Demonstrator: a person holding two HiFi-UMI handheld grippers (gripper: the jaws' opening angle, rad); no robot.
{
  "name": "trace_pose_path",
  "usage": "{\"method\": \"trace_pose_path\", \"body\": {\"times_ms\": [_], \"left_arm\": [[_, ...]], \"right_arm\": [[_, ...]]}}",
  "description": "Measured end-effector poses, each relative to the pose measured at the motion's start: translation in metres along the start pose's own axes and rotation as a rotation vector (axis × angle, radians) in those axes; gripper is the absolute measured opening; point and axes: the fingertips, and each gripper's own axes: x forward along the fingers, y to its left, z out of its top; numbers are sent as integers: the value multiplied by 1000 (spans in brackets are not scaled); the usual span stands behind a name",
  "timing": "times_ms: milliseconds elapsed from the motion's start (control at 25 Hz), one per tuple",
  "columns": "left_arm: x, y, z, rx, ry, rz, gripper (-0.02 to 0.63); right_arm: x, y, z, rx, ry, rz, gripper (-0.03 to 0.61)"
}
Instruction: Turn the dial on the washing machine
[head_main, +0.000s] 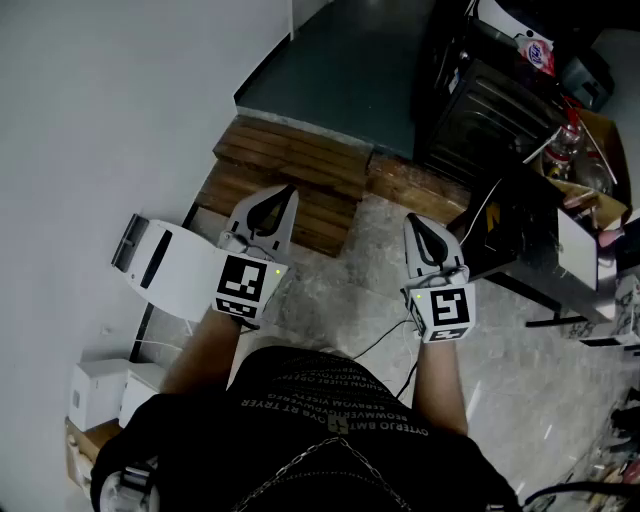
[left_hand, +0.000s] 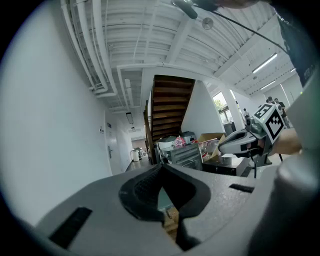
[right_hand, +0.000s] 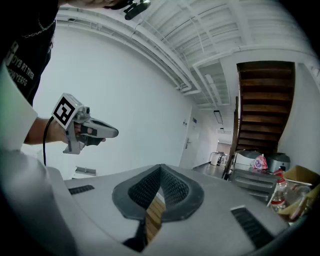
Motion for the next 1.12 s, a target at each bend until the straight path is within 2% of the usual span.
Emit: {"method": "trace_pose_path", "body": {"times_ms": [200, 400, 560, 680, 880, 1120], "left_arm": [[4, 0, 0, -2, -2, 16, -2], [8, 4, 1, 44, -7, -9, -2], [15, 21, -23, 18, 20, -13, -2], [27, 30, -48, 2, 55, -52, -2], [66, 71, -65, -7, 65, -105, -2], [111, 133, -66, 4, 14, -156, -2]], "right_arm": [[-4, 11, -5, 32, -12, 46, -3], [8, 16, 1, 68, -42, 35, -3], [30, 17, -12, 76, -15, 19, -3], [53, 15, -25, 103, 18, -4, -3], [109, 9, -21, 150, 27, -41, -3], [184, 14, 1, 141, 15, -54, -3]]}}
